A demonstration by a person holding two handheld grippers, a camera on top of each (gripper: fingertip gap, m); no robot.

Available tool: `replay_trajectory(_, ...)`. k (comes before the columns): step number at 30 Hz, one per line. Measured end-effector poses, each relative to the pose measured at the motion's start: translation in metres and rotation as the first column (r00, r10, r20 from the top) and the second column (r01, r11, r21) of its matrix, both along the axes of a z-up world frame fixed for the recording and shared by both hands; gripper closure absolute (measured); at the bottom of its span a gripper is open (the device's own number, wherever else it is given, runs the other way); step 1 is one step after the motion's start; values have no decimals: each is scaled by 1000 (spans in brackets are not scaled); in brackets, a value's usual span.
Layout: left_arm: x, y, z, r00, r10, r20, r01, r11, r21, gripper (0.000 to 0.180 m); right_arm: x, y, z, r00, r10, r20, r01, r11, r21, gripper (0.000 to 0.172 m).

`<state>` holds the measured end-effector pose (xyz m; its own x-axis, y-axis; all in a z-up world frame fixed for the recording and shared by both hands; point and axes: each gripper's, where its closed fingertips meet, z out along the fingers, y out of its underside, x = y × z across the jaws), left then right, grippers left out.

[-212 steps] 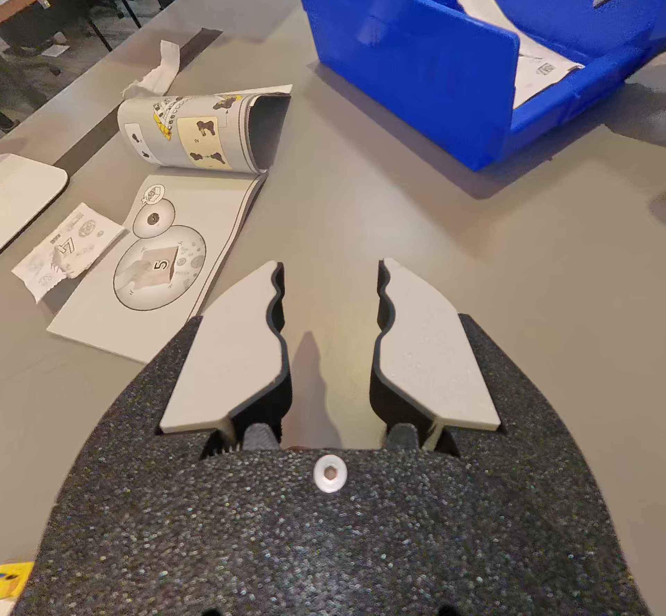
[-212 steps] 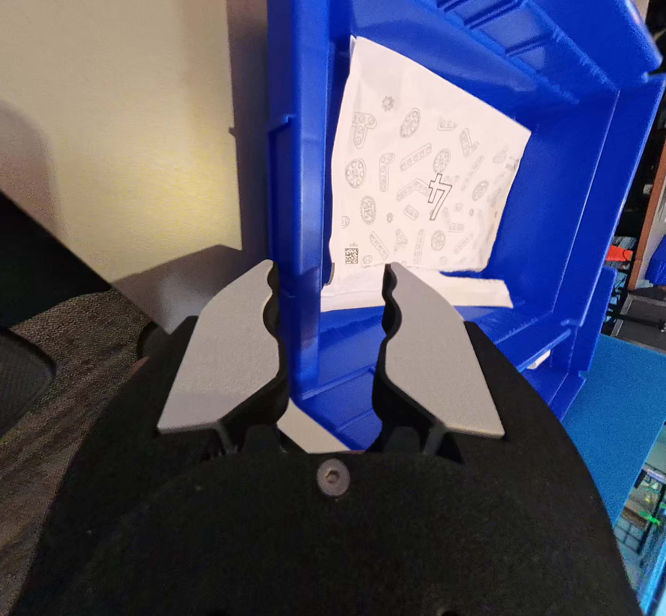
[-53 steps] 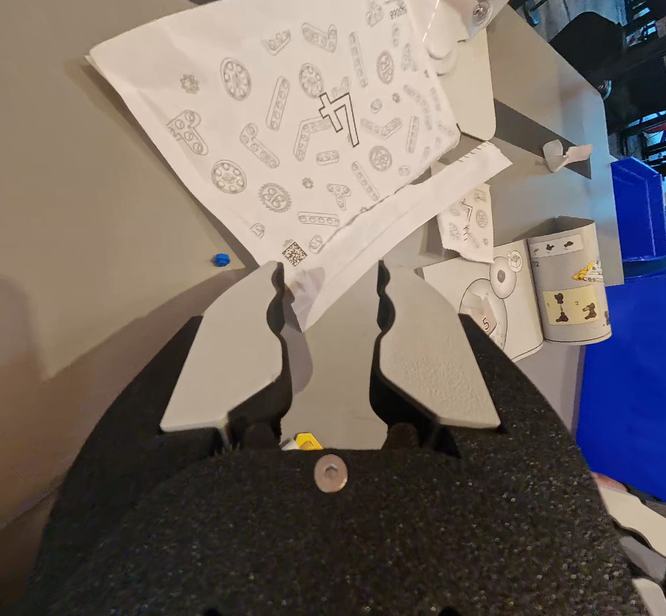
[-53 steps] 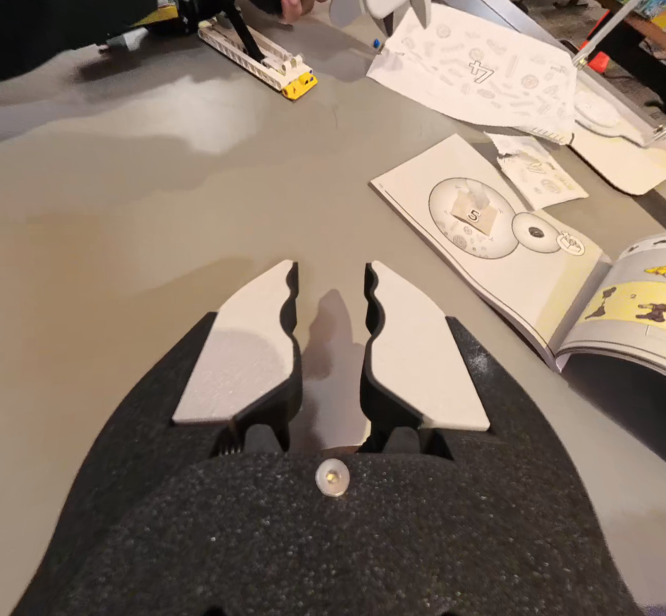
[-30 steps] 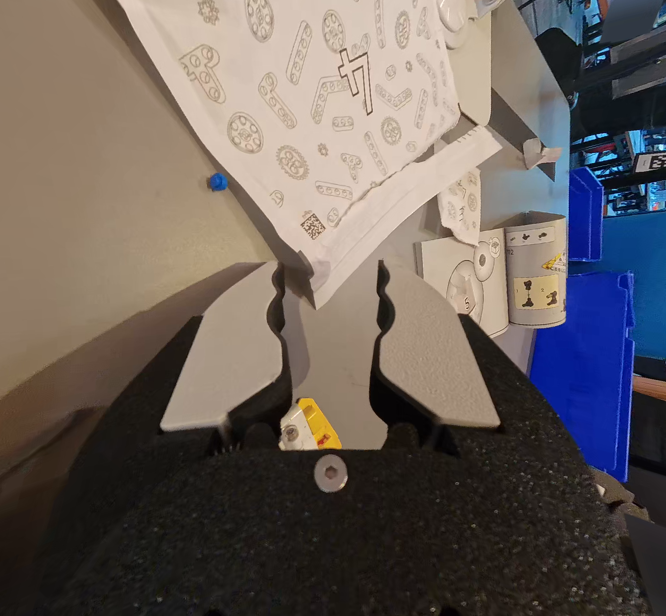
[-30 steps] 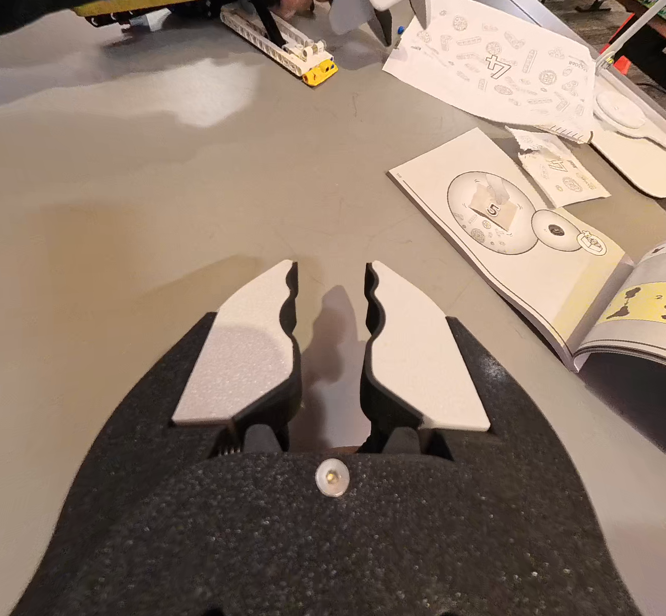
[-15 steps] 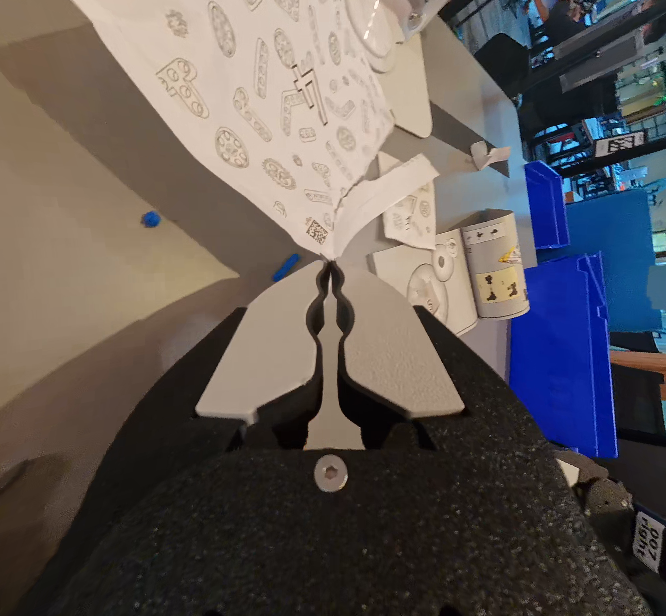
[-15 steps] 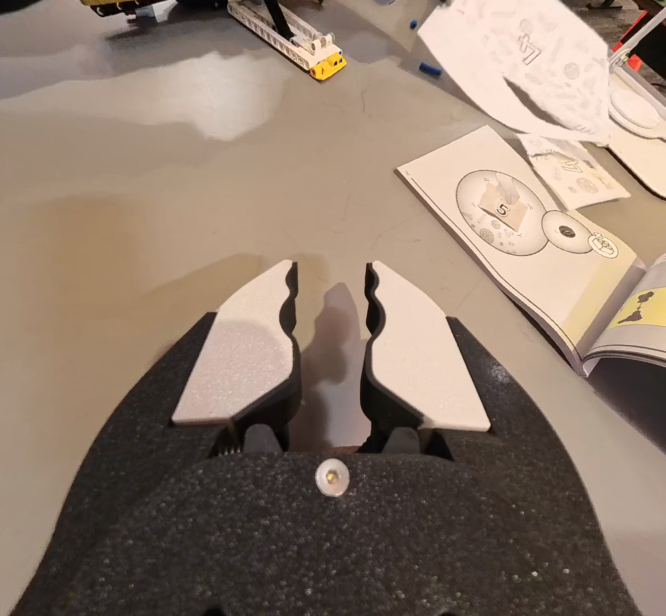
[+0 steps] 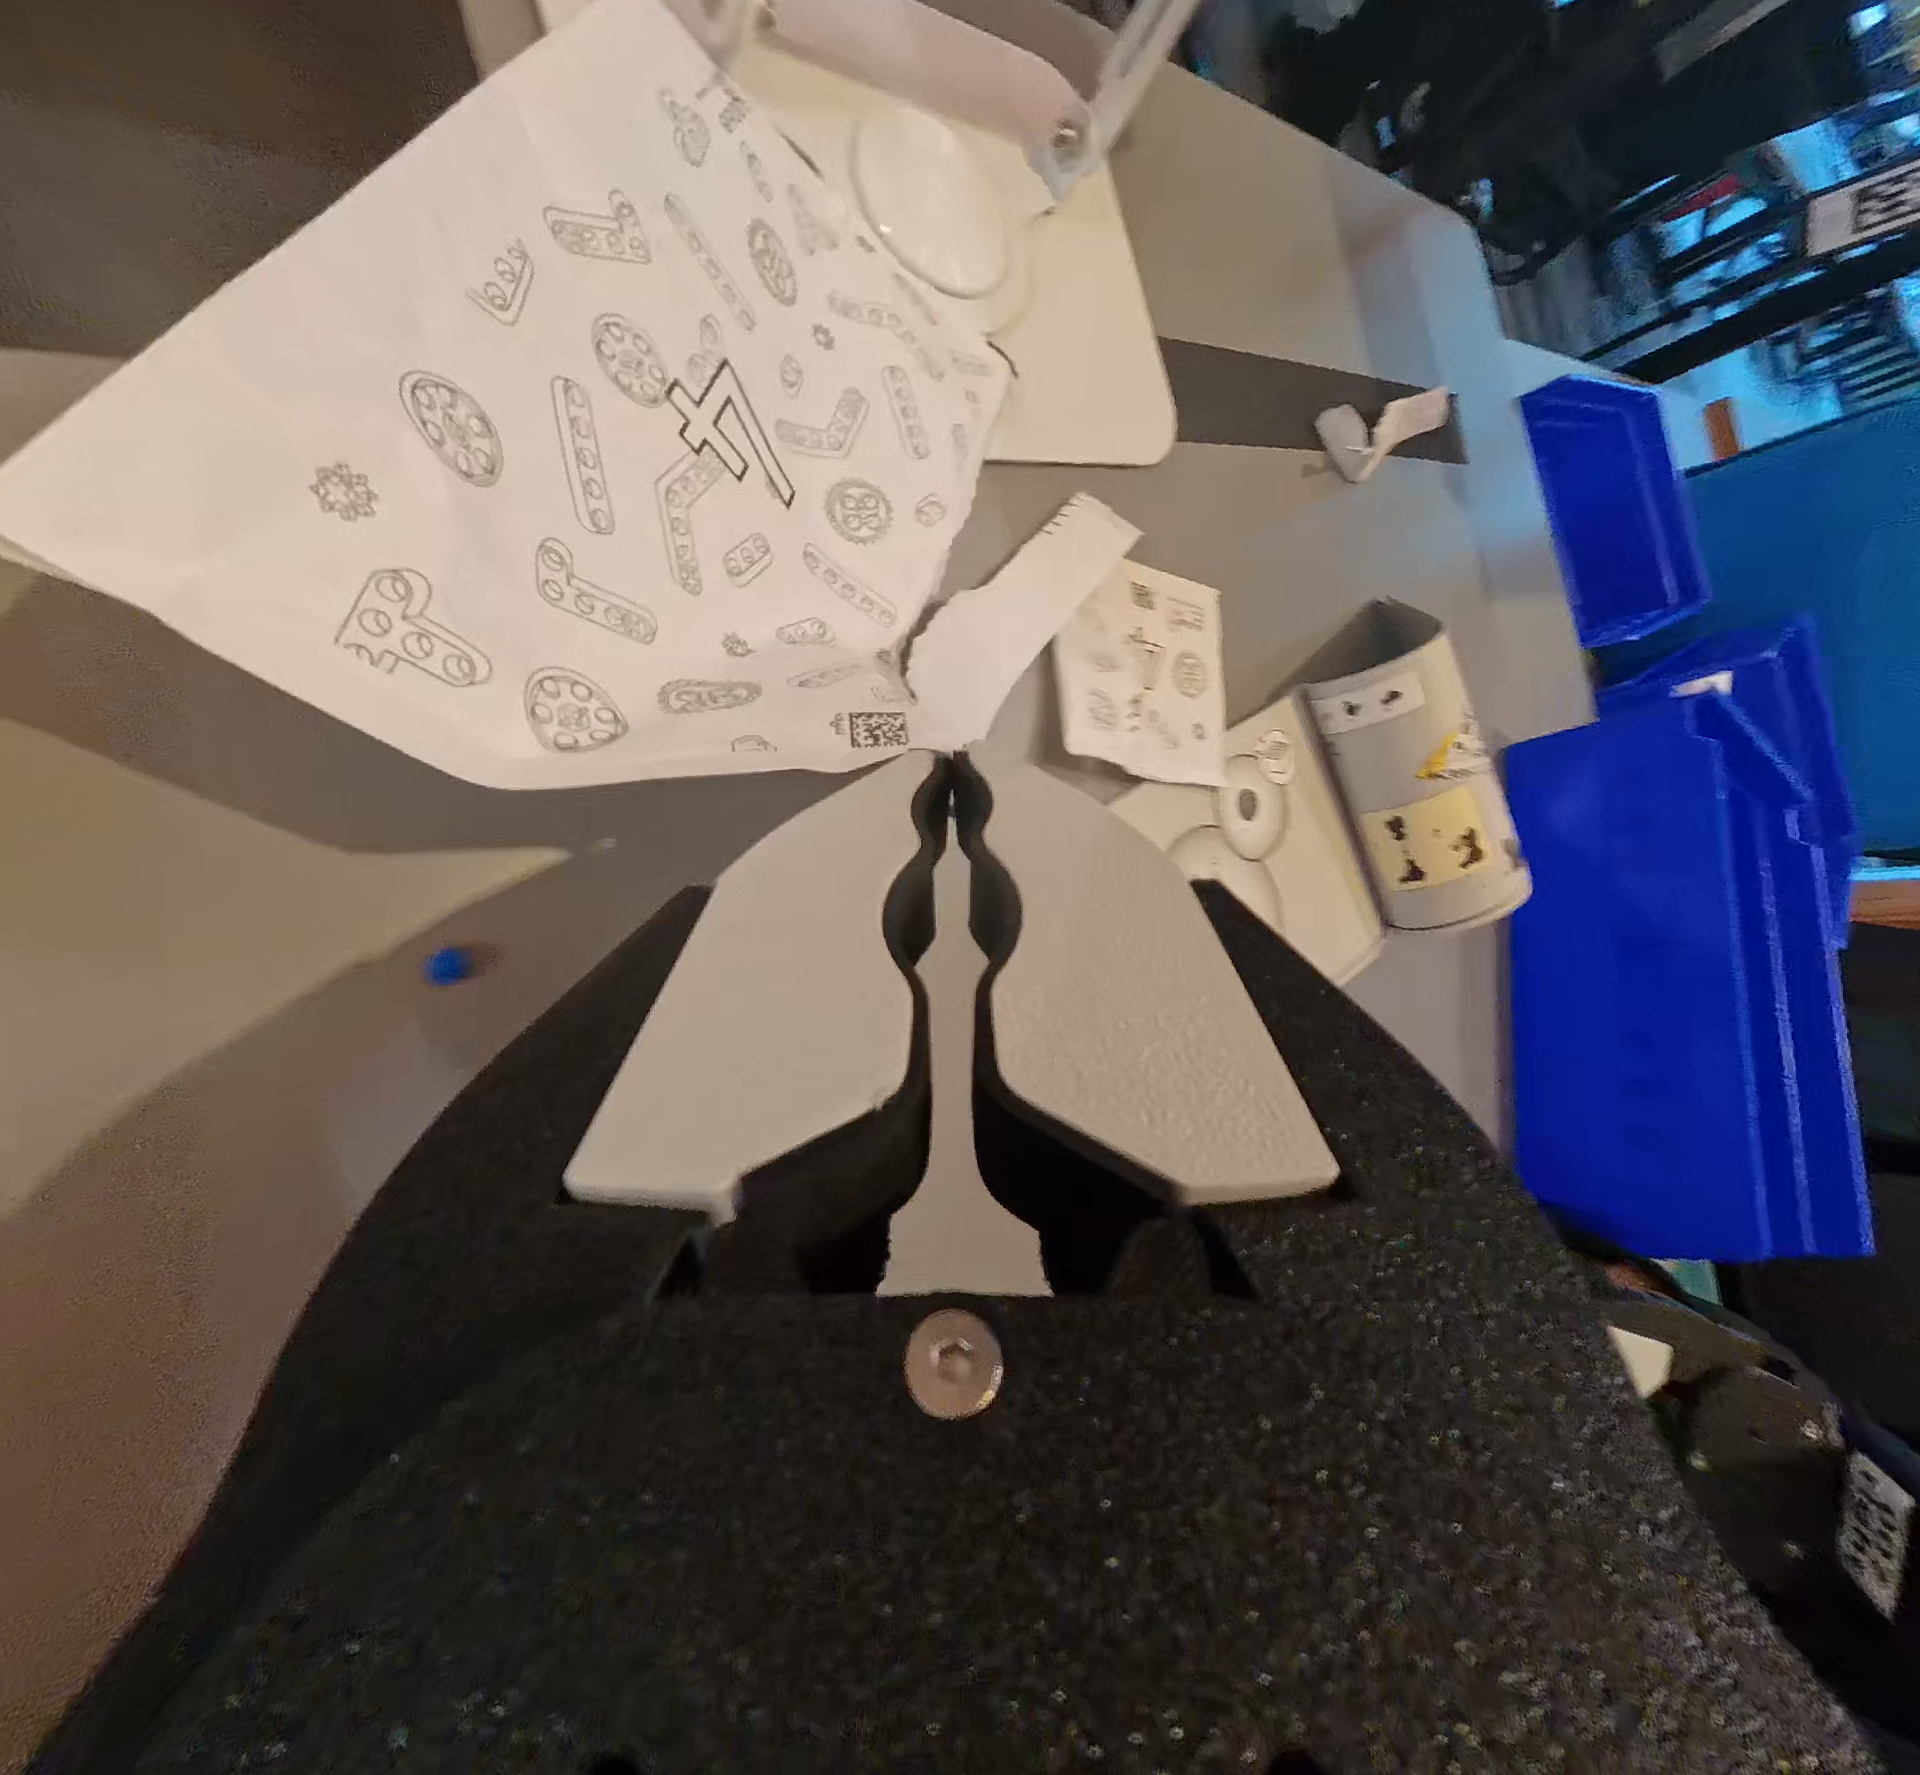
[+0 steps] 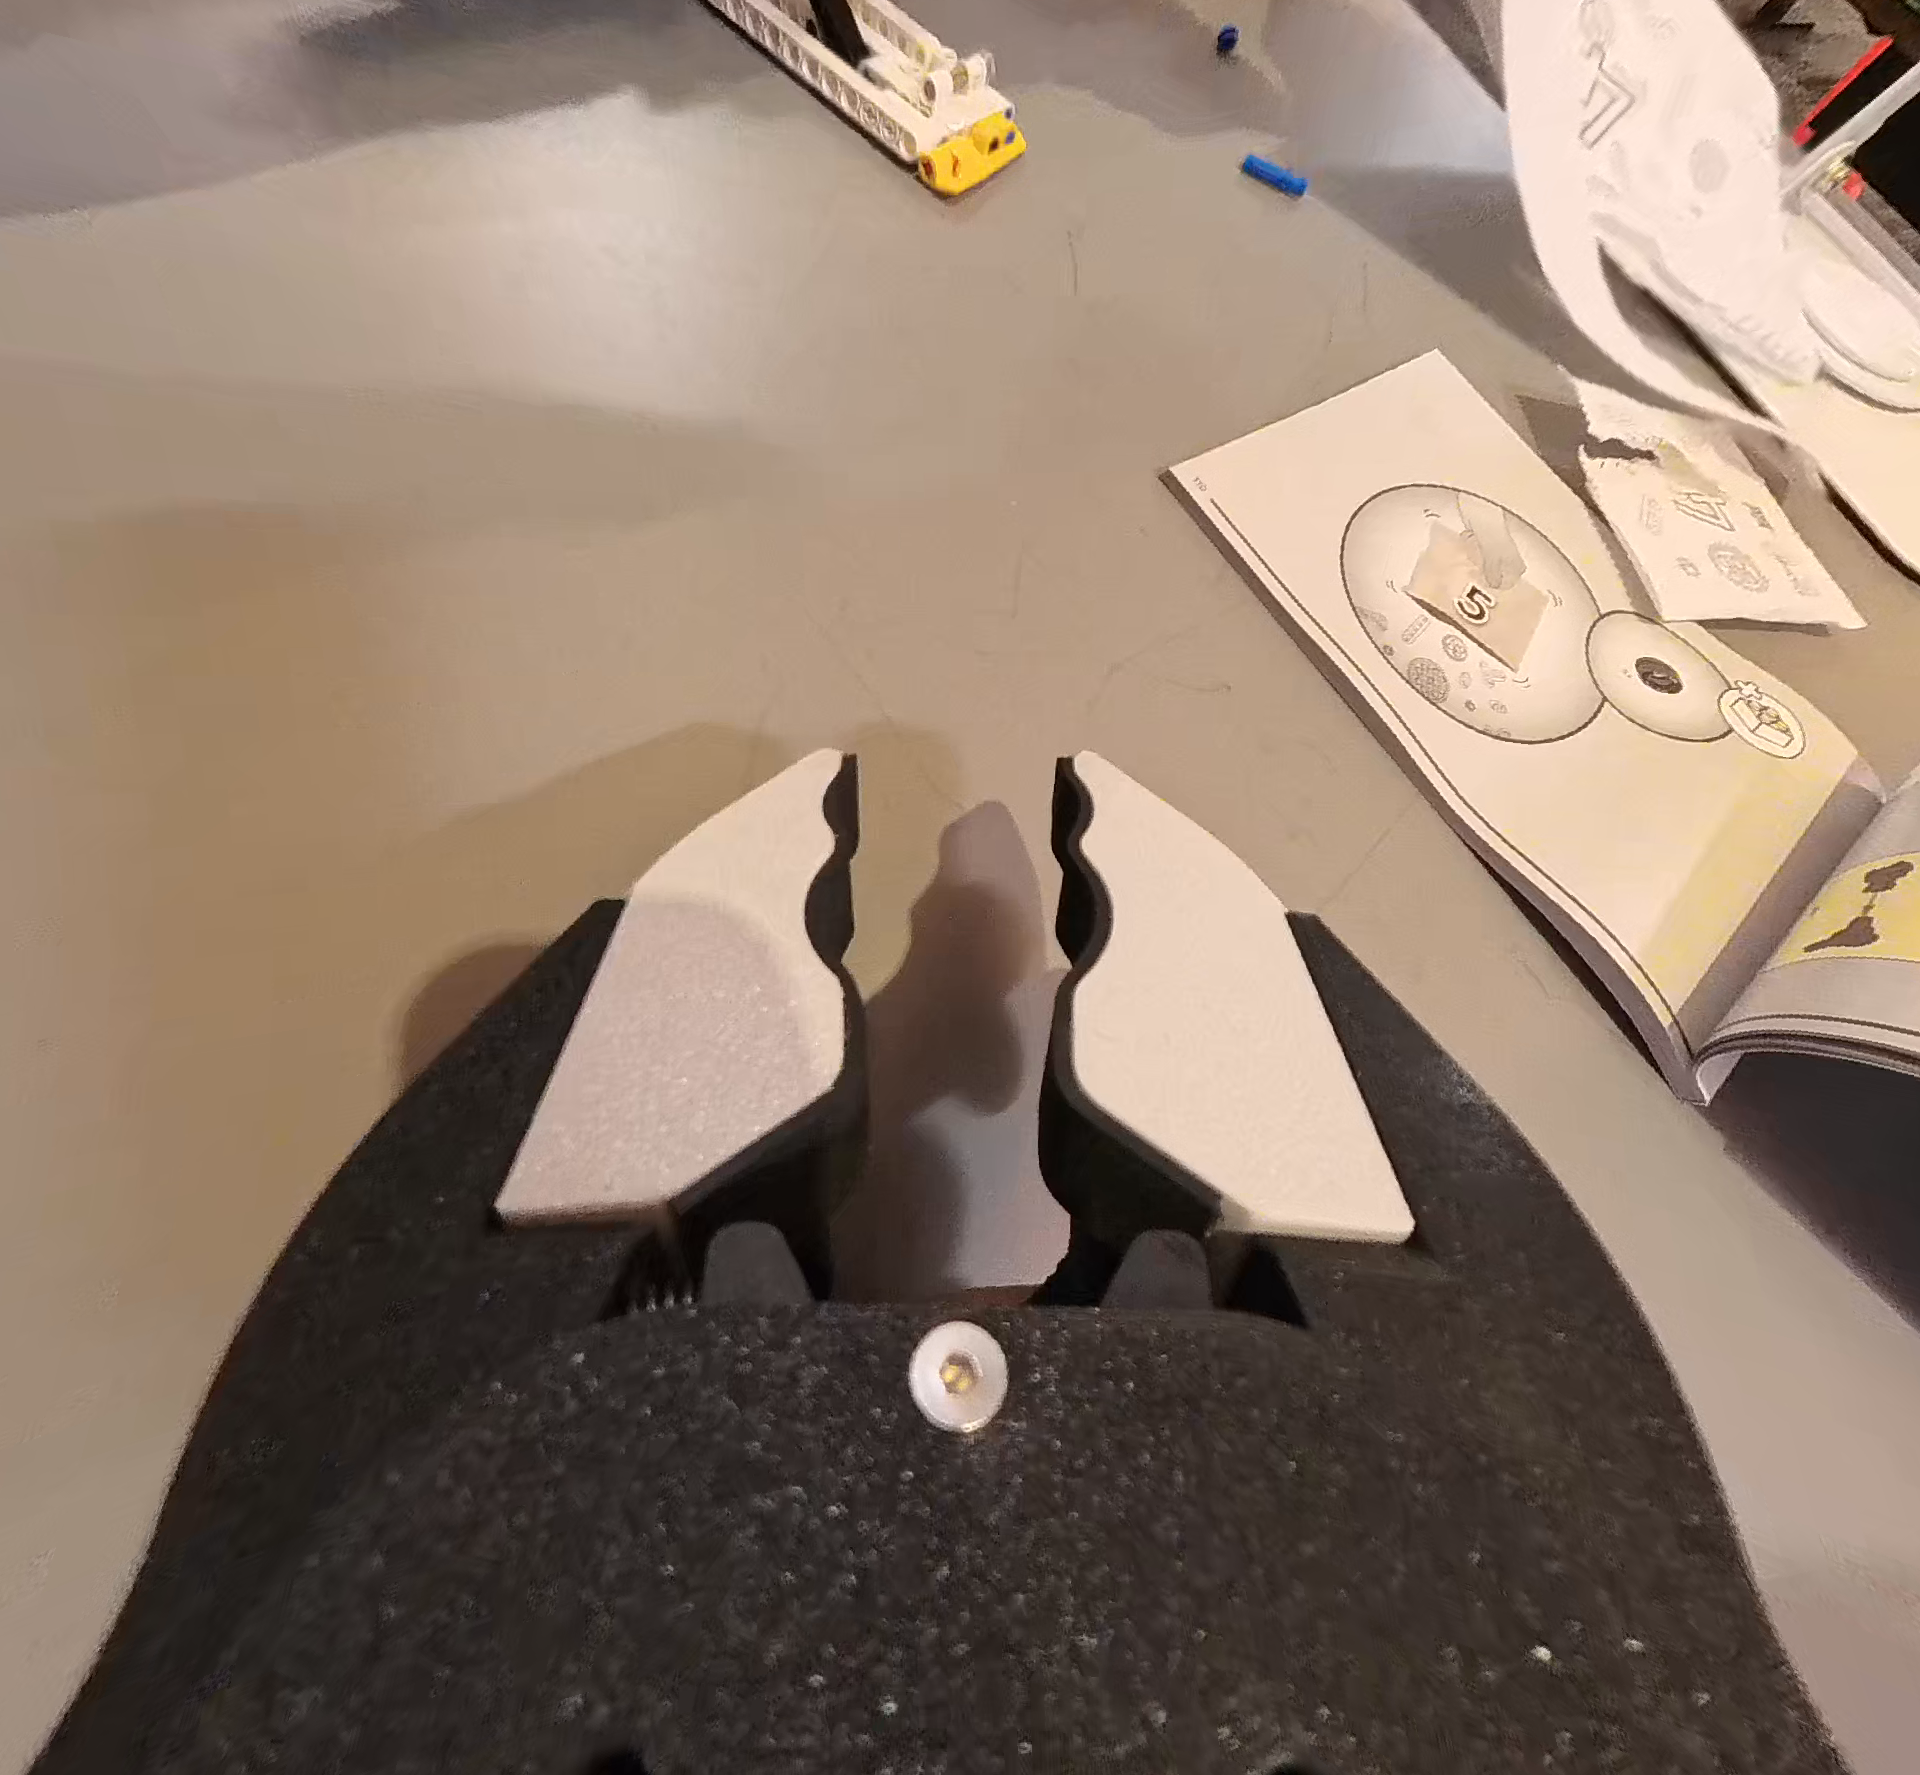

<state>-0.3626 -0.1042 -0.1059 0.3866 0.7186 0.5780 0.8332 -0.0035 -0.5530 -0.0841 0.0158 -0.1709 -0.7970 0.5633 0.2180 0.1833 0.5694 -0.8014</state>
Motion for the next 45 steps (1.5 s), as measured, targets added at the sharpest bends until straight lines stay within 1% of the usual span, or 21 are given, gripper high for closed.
replay_trajectory(4,-24,-23,3,999,36,-32,-37,999,-40,180,1,-1,-1,1000,7,-5,-7,1000,12,136)
replay_trajectory(6,-35,-35,-1,998,48,-42,-52,995,-87,179,1,-1,-2,1000,10,-6,-10,1000,17,136)
replay_trajectory(12,-51,-78,-28,997,76,-25,-80,949,-304,178,1,-1,-2,1000,10,1,-10,1000,15,136)
replay_trajectory(14,-56,-87,-33,996,85,-43,-94,933,-347,177,2,-1,-3,1000,14,-2,-14,1000,21,136)
replay_trajectory(16,-56,-95,-43,995,91,-33,-97,909,-405,174,2,-2,-3,1000,16,-4,-16,1000,27,137)
replay_trajectory(17,-56,-100,-50,995,97,-22,-96,891,-444,169,2,-2,-3,1000,16,-4,-16,999,28,137)
replay_trajectory(19,-54,-115,-60,992,126,-14,-114,831,-544,148,2,-2,-3,1000,16,-1,-16,1000,25,137)
replay_trajectory(20,-54,-121,-60,989,143,-27,-131,799,-587,138,2,-1,-3,1000,16,2,-16,1000,24,137)
replay_trajectory(21,-53,-125,-59,988,148,-44,-144,776,-614,133,2,-1,-4,1000,15,4,-15,1000,23,137)
replay_trajectory(23,-48,-125,-46,985,142,-99,-172,736,-655,129,2,-1,-4,1000,16,6,-16,1000,24,137)
replay_trajectory(24,-44,-120,-38,984,117,-133,-176,722,-669,130,2,-1,-4,1000,17,7,-17,1000,25,137)
replay_trajectory(25,-37,-112,-31,985,74,-153,-159,717,-679,135,2,-1,-4,1000,18,7,-18,1000,26,137)
replay_trajectory(26,-28,-102,-27,988,19,-153,-120,716,-688,145,2,-2,-4,1000,19,8,-19,999,27,137)
replay_trajectory(27,-19,-92,-29,990,-40,-132,-63,715,-697,153,3,-2,-4,1000,20,8,-20,999,28,137)
replay_trajectory(28,-9,-84,-35,992,-89,-85,3,705,-709,155,3,-2,-5,1000,21,8,-22,999,29,137)
replay_trajectory(30,3,-82,-54,991,-129,34,112,669,-734,153,3,-2,-5,1000,24,6,-24,999,34,137)
replay_trajectory(31,3,-83,-61,990,-126,60,129,659,-741,151,3,-2,-5,1000,25,5,-25,999,35,137)
replay_trajectory(32,3,-84,-65,990,-119,74,135,664,-735,150,3,-2,-5,1000,25,5,-26,999,35,136)
replay_trajectory(35,0,-80,-71,990,-106,97,143,710,-690,149,3,-2,-5,1000,26,11,-26,999,30,136)
replay_trajectory(41,-3,-89,-79,987,-93,133,160,697,-699,149,5,-3,-6,999,34,10,-34,999,38,136)
replay_trajectory(45,-4,-89,-85,984,-94,151,173,699,-694,149,4,-3,-6,999,34,14,-34,999,35,136)
